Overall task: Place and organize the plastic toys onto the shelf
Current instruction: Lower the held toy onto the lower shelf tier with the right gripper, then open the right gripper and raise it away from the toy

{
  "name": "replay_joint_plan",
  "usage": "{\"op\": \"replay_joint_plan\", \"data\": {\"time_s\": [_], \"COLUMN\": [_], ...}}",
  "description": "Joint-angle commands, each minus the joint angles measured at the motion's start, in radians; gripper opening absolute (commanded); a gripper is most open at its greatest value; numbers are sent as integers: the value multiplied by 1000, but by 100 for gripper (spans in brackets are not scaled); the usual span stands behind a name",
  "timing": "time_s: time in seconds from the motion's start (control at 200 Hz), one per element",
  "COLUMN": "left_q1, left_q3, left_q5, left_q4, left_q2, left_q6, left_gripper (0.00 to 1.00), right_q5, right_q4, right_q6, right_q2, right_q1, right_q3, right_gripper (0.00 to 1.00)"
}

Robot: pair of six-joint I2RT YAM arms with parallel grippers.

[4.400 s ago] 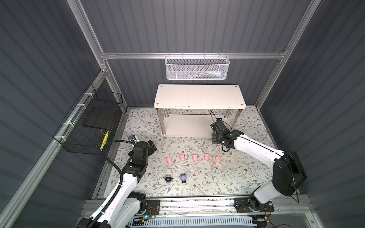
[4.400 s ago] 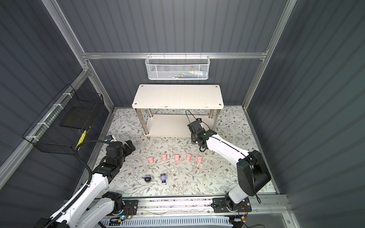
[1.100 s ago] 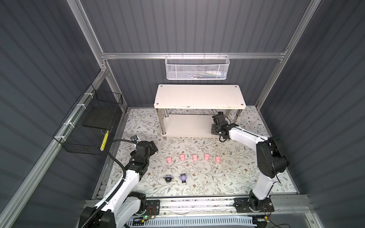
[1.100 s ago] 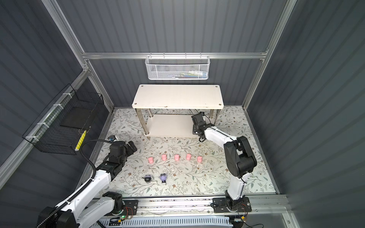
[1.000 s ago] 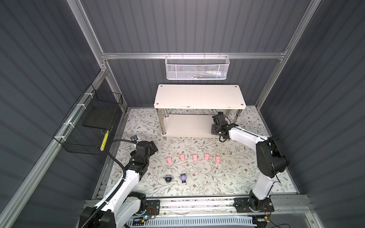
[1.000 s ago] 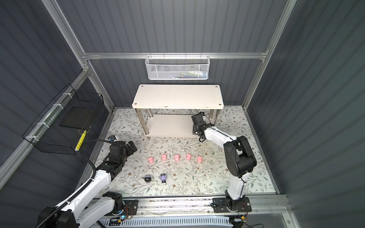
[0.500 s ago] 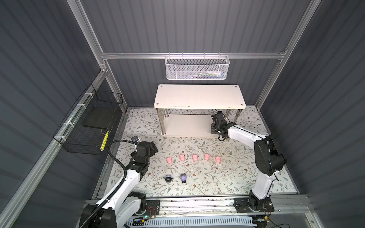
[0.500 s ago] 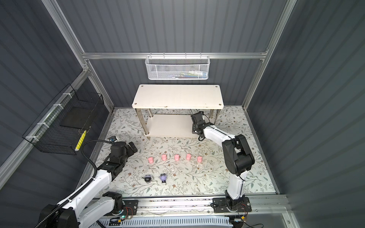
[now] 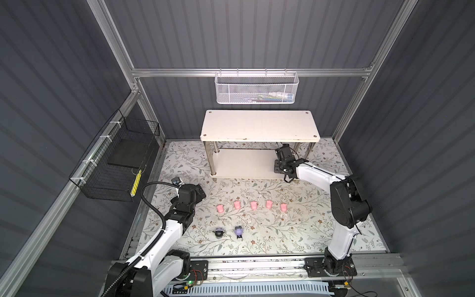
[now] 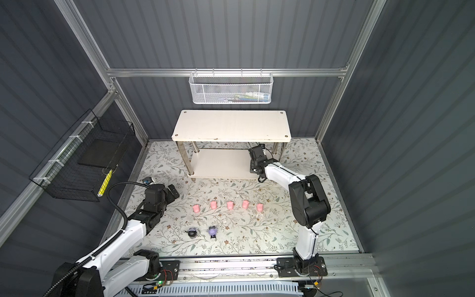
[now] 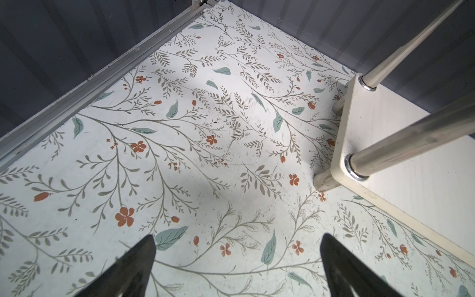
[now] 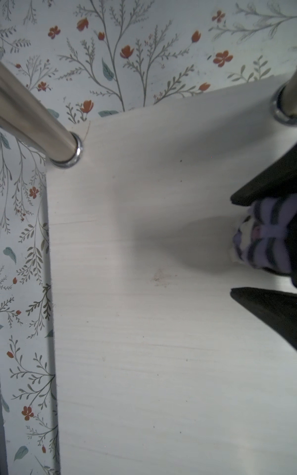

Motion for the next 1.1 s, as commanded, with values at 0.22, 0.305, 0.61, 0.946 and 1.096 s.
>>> {"op": "replay_joint_plan", "data": {"time_s": [0.22, 0.305, 0.61, 0.946, 1.096], "left_q1": [-4, -4, -4, -4, -4], "left_q3": [-15, -16, -16, -18, -19], "left_q5": [-7, -8, -6, -5, -3], "left_q4": [13, 13, 16, 15, 17], "left_q2": [11, 11, 13, 10, 9], "left_q6": [-3, -5, -10, -12, -14], "left_gripper": [100, 100, 100, 100, 100], "right_q5": [29, 32, 23, -2, -18], "right_q4": [-21, -22, -23, 12, 20], "right_q6": [-11, -13, 8, 21, 33], "right_q2": [16, 10, -40, -124, -151], "right_q1": [-8, -7, -7, -6, -4], "right_q3": [34, 33, -6, -94, -120], "right_gripper": [56, 58, 64, 70, 71]}}
